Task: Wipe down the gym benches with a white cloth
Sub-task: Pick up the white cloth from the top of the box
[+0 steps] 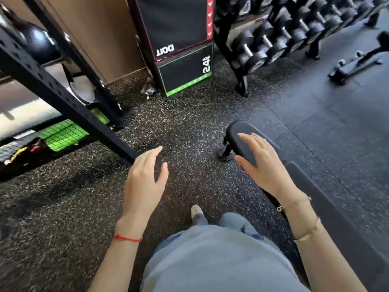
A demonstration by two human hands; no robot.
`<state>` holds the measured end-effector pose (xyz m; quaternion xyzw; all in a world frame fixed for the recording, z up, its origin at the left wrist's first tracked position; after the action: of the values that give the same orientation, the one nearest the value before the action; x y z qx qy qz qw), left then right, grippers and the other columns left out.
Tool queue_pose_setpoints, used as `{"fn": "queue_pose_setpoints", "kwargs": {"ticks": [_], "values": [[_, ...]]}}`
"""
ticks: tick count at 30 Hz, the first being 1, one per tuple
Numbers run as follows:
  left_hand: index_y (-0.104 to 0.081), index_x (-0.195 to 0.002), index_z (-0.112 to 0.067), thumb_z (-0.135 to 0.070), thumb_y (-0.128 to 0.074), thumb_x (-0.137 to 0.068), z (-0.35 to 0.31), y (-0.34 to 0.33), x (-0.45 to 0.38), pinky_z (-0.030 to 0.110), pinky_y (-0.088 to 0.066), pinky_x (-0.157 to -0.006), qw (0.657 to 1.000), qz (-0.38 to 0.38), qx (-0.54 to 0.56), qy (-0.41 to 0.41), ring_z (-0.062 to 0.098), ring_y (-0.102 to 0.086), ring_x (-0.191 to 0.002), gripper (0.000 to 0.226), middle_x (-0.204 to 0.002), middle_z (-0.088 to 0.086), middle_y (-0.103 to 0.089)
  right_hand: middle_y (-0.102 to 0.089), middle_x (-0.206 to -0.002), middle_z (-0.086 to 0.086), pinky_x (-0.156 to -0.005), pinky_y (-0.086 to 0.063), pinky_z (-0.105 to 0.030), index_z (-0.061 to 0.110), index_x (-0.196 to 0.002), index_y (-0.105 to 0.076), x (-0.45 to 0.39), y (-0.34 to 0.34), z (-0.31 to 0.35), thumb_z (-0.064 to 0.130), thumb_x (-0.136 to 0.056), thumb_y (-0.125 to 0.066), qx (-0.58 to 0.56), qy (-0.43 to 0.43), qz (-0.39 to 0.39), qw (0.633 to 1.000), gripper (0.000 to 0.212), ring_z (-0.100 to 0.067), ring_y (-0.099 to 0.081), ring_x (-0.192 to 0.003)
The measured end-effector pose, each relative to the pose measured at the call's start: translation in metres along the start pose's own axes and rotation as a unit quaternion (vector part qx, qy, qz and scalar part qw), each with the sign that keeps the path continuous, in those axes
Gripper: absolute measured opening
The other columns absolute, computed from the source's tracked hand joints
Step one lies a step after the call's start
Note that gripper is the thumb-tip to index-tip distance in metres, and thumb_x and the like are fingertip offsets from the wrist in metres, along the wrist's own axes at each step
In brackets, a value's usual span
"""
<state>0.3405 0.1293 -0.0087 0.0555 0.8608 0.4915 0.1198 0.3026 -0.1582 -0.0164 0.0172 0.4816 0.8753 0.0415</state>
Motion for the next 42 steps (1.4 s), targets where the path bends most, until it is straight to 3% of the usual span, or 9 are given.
{"fn": "queue_pose_setpoints", "kwargs": {"ticks": [5, 13, 27, 42], "values": [[-0.049, -0.138, -0.021, -0.029, -0.052, -0.097, 0.028, 0.001, -0.080, 0.023, -0.035, -0.104, 0.999, 0.009, -0.004, 0.032, 0.008, -0.045, -0.127, 0.041, -0.134, -0.003, -0.056, -0.046, -0.149, -0.001, -0.118, -0.027, -0.051, 0.015, -0.146, -0.043, -0.090, -0.011, 0.009, 0.032, -0.095, -0.061, -0.013, 0.008, 0.016, 1.000, 0.056, -0.024, -0.035, -0.143], [-0.050, -0.138, -0.021, -0.030, -0.050, -0.098, 0.057, -0.023, -0.236, 0.029, -0.039, -0.107, 0.998, -0.002, -0.010, 0.058, 0.010, -0.048, -0.128, 0.040, -0.136, -0.003, -0.056, -0.045, -0.150, 0.000, -0.119, -0.027, -0.048, 0.015, -0.146, -0.041, -0.252, -0.023, -0.011, 0.032, -0.094, -0.061, -0.030, 0.023, 0.035, 0.999, 0.058, -0.021, -0.029, -0.146], [-0.052, -0.135, -0.024, -0.030, -0.052, -0.096, 0.064, -0.048, -0.540, 0.026, -0.041, -0.102, 0.991, -0.076, -0.012, 0.112, 0.011, -0.050, -0.124, 0.039, -0.132, -0.003, -0.058, -0.047, -0.148, -0.002, -0.119, -0.027, -0.047, 0.013, -0.146, -0.043, -0.606, 0.037, -0.033, 0.030, -0.096, -0.061, -0.003, 0.099, 0.047, 0.994, 0.056, -0.022, -0.032, -0.144], [-0.053, -0.134, -0.022, -0.026, -0.055, -0.096, 0.145, -0.081, -0.859, 0.024, -0.039, -0.105, 0.987, -0.102, 0.004, 0.121, 0.007, -0.048, -0.125, 0.039, -0.131, -0.006, -0.058, -0.049, -0.146, -0.001, -0.119, -0.028, -0.044, 0.014, -0.144, -0.046, -0.941, -0.006, -0.031, 0.029, -0.094, -0.062, -0.007, 0.122, 0.076, 0.990, 0.054, -0.022, -0.033, -0.144]]}}
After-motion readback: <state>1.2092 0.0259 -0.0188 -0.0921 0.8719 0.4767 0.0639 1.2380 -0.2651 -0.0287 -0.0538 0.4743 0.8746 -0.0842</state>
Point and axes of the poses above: each hand's wrist, its own x-axis away from the middle knuckle, its own y-axis out of the back of the hand, z = x × y, the point moved 5 cm from there along -x, towards the middle knuckle
